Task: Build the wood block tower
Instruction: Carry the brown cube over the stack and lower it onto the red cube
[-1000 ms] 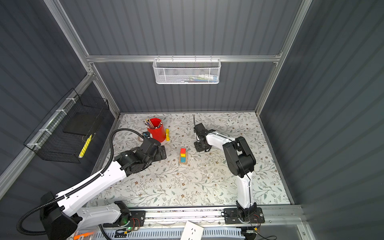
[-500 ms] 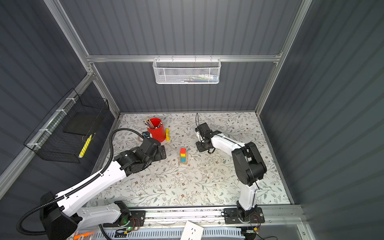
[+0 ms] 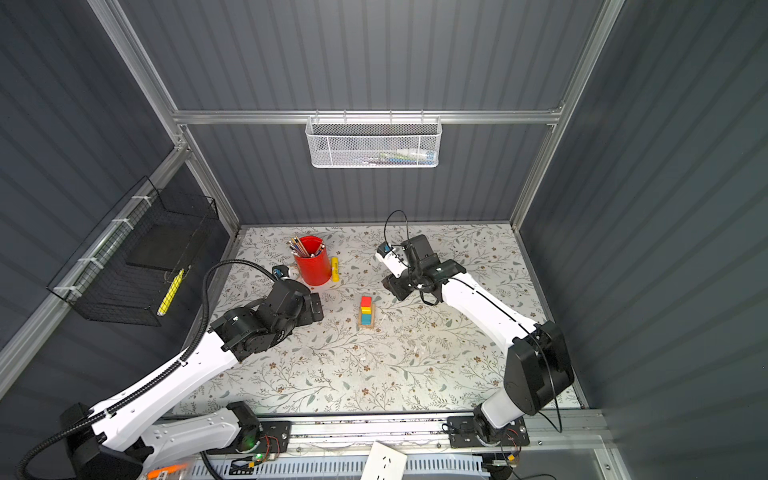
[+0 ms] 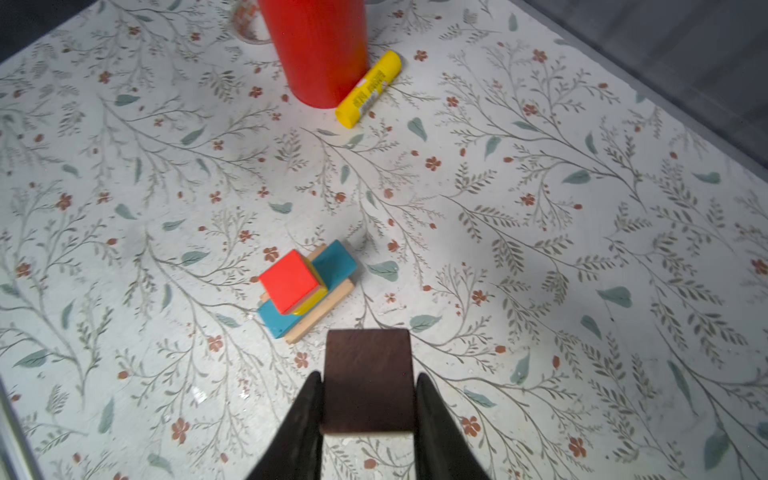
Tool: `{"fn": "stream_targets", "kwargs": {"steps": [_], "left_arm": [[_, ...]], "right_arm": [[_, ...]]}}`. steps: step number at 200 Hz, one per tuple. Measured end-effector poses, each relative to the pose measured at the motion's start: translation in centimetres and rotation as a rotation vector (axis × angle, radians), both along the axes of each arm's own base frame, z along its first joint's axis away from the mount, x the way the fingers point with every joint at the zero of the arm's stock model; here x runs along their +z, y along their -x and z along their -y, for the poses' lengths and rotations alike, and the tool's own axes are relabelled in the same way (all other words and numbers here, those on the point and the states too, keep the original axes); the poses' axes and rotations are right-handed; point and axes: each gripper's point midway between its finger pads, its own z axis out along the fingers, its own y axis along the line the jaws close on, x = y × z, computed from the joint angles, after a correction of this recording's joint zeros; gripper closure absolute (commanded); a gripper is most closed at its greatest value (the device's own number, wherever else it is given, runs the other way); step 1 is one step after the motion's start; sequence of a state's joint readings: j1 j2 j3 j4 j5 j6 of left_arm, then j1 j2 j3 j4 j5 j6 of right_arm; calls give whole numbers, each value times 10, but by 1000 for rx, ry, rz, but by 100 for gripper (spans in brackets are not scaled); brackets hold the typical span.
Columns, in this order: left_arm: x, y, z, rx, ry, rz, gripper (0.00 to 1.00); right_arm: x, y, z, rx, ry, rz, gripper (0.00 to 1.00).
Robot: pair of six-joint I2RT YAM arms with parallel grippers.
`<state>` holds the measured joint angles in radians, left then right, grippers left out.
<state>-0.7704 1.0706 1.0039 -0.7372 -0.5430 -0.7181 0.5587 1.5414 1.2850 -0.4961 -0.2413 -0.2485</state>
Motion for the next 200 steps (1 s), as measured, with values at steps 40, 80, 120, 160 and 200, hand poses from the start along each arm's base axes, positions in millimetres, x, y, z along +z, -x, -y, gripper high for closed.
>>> {"fn": "stream_targets", "kwargs": {"steps": [40, 80, 120, 160, 200], "left_arm": [[-5, 16, -19, 30, -7, -13, 0], [-6, 27, -30, 46, 2, -22, 0], [-8, 30, -32, 53, 1, -30, 0], [-12, 28, -31, 56, -16, -44, 0], [-16, 27, -30, 61, -24, -56, 0]], "right_arm": [[25, 25, -34, 207, 4, 48, 84], [23, 26, -61, 347, 61, 43, 83], [-5, 26, -64, 438, 157, -20, 82], [-21, 22, -63, 482, 242, -45, 82], [-41, 15, -65, 497, 322, -56, 82]]}}
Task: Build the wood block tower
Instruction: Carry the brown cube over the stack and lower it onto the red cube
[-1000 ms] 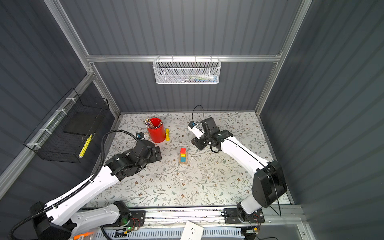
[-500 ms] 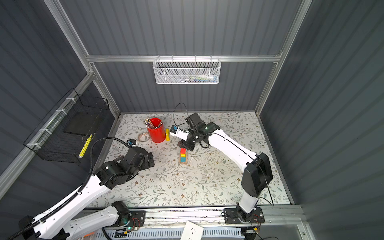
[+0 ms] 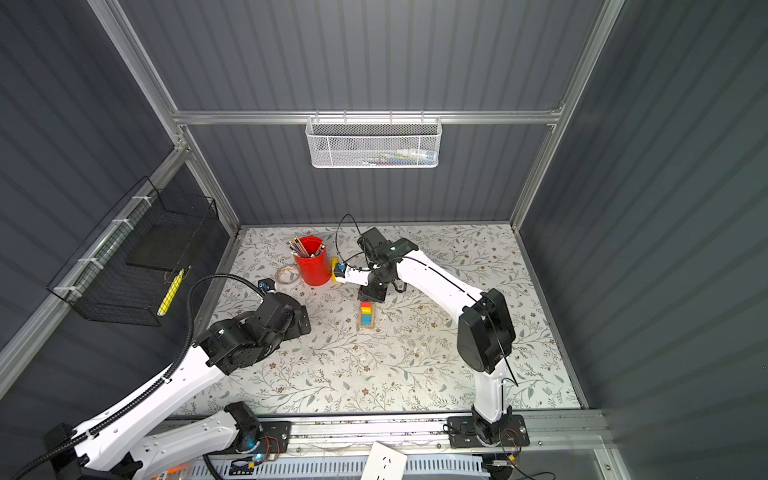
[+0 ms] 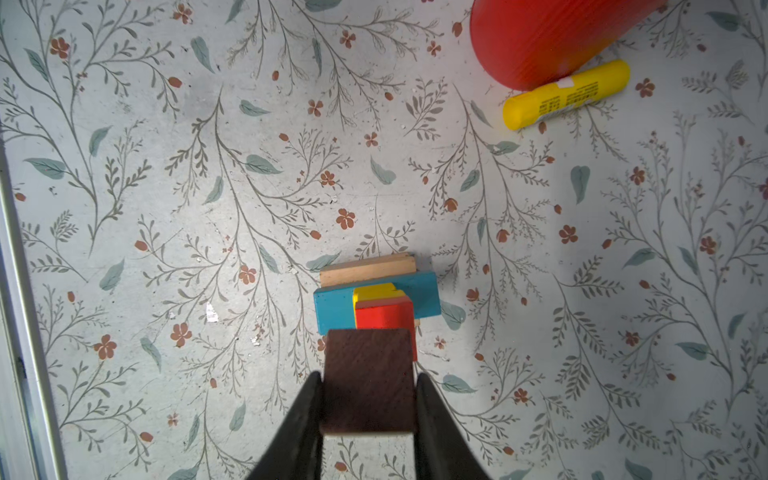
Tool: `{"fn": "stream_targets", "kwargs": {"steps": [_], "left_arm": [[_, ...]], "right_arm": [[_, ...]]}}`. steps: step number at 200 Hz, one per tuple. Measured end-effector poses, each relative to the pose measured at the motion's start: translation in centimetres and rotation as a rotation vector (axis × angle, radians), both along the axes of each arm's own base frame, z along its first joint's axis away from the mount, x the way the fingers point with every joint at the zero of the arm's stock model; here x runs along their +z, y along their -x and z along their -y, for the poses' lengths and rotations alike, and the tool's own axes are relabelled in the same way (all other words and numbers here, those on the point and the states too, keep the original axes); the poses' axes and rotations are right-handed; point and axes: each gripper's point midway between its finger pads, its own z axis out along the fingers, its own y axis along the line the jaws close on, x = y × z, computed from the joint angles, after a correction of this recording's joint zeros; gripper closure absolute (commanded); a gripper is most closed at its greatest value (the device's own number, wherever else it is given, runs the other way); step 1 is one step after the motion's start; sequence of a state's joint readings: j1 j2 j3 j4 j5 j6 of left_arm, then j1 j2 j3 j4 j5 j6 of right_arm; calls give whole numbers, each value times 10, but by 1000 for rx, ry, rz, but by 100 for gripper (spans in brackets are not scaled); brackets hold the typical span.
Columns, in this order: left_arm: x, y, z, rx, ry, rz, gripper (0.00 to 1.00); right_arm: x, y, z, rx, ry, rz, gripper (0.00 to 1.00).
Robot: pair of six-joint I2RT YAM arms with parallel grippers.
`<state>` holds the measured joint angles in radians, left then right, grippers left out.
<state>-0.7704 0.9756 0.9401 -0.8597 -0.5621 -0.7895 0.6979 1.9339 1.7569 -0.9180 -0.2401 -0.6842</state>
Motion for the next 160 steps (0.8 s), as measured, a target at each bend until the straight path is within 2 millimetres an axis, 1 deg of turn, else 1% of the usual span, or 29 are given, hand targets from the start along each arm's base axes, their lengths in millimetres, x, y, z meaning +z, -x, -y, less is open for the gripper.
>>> {"fn": "stream_targets", "kwargs": {"steps": [28, 67, 121, 160], "left_arm": [[0, 0, 0, 0, -1, -1, 0], [0, -1, 1, 1, 2, 2, 0], [0, -1, 0, 5, 3, 6, 0], [-1, -1, 0, 7, -1, 5, 0]], "right_arm": [[-10, -1, 1, 11, 37, 1, 81], [-15, -4, 1, 25, 68, 22, 80], [-27, -7, 2, 35, 107, 25, 80], [-32, -8, 1, 41, 116, 21, 79]]}}
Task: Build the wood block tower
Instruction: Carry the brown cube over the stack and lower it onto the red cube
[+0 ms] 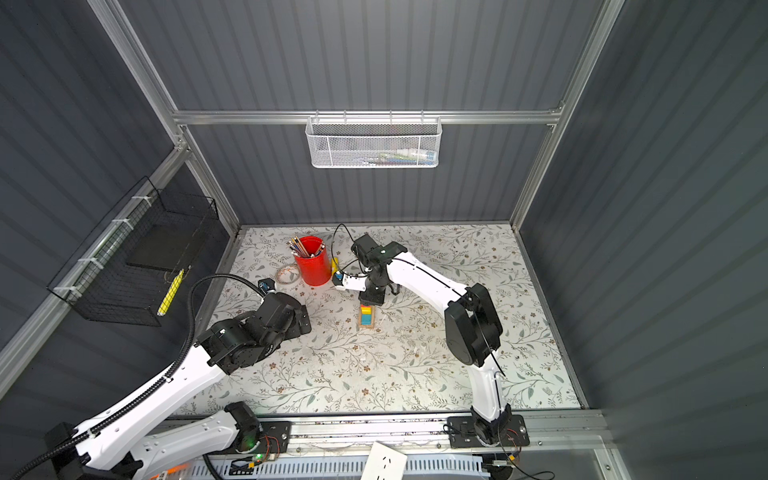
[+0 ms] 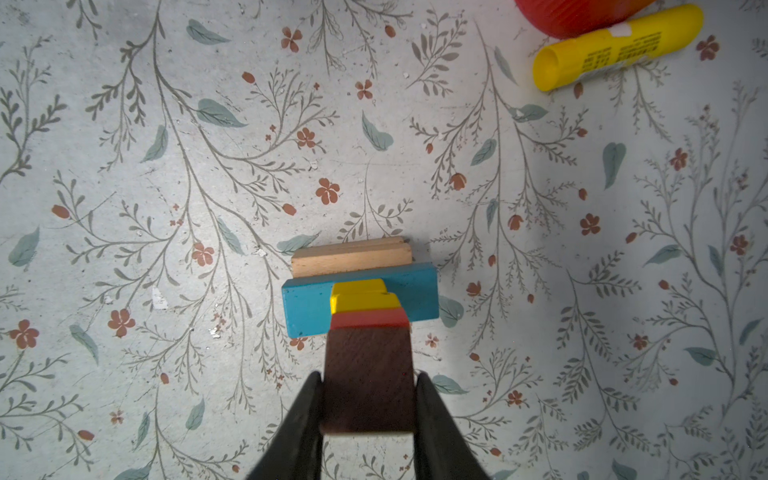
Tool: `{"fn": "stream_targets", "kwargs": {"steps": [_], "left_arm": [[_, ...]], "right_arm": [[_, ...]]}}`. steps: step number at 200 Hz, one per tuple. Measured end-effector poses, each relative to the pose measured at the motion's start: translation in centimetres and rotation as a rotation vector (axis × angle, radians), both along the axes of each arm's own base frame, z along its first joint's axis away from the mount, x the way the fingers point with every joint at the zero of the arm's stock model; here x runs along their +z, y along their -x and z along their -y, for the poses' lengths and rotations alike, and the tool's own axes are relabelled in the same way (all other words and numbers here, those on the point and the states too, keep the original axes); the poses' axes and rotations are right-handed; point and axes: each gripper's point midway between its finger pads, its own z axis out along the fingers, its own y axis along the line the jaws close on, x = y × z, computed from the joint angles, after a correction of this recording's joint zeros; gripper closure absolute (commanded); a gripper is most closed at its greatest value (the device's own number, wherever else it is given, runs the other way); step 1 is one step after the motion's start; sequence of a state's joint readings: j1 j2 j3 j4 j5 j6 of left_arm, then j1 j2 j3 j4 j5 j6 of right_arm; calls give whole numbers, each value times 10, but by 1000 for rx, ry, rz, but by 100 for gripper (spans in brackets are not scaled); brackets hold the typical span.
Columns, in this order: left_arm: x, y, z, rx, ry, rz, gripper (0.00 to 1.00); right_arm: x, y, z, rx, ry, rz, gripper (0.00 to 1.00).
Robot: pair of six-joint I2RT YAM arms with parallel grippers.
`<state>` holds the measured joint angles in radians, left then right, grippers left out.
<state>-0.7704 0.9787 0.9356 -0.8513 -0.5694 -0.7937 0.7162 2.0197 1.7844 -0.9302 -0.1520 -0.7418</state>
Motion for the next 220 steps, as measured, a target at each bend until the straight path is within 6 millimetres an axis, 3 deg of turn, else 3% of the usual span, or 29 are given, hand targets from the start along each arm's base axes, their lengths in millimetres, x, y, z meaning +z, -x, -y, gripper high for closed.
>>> {"fn": "stream_targets", "kwargs": {"steps": [136, 220], "left_arm": [[0, -1, -1, 6, -6, 2, 0], [0, -1, -1, 7, -5, 2, 0]], "right_arm": [[-1, -4, -3, 2, -1, 6, 74], [-1, -4, -3, 2, 0, 6, 61]]}}
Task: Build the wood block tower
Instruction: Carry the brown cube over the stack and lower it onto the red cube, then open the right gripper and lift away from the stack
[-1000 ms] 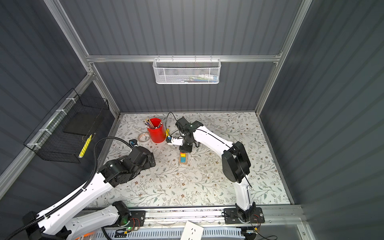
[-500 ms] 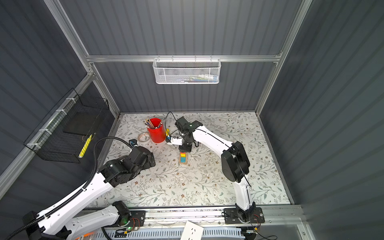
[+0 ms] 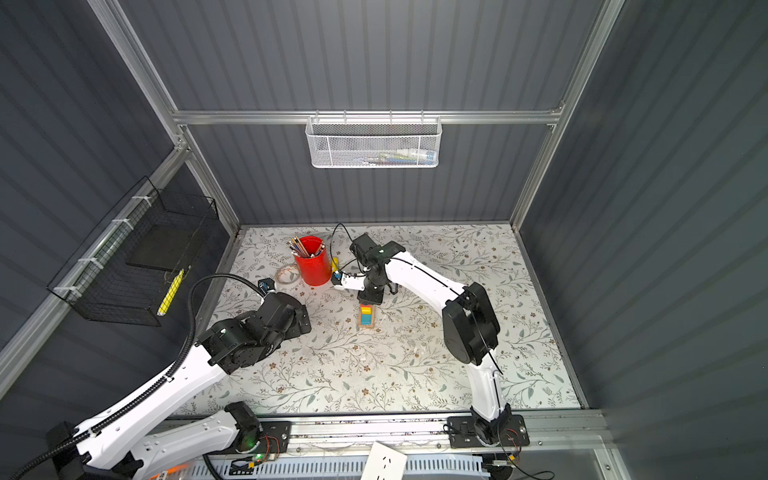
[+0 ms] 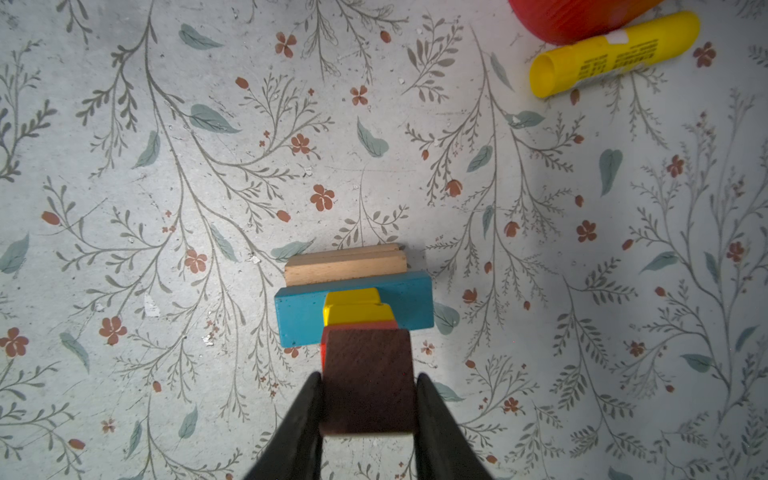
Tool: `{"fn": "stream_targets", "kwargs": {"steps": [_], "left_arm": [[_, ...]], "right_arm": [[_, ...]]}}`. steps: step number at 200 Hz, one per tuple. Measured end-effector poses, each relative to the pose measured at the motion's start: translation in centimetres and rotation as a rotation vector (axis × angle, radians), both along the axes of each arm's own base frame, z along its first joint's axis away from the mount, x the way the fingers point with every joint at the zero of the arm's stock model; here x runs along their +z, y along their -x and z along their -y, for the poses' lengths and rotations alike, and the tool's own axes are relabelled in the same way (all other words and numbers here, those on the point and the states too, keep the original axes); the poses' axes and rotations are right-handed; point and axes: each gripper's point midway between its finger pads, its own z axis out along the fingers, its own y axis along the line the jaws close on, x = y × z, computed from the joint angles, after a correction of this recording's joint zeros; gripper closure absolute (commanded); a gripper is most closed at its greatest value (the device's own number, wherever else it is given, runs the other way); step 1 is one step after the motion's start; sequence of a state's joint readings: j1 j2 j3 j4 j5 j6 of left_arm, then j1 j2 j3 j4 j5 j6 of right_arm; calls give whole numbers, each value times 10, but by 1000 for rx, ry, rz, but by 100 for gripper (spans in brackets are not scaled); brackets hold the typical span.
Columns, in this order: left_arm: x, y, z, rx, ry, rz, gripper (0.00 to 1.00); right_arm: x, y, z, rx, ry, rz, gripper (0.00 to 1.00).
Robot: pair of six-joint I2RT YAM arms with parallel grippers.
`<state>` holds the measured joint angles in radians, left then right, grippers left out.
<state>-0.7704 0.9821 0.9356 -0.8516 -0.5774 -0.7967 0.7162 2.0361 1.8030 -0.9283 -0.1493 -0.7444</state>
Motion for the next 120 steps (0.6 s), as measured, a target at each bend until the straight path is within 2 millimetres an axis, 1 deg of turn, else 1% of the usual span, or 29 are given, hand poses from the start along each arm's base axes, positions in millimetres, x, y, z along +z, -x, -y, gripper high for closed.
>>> {"fn": "stream_targets", "kwargs": {"steps": [46, 87, 102, 113, 120], "left_arm": [[-1, 0, 0, 0, -3, -3, 0], [-1, 0, 0, 0, -4, -4, 0], [-1, 0, 0, 0, -4, -4, 0], [-1, 0, 0, 0, -4, -4, 0], [-1, -1, 0, 2, -7, -2, 0]], "right_arm": [[0, 0, 0, -3, -1, -2, 54], [2, 0, -2, -9, -14, -4, 46], [9, 0, -4, -21, -33, 3, 43], [21, -1, -5, -40, -65, 20, 41], [32, -1, -6, -54, -94, 39, 39]]}}
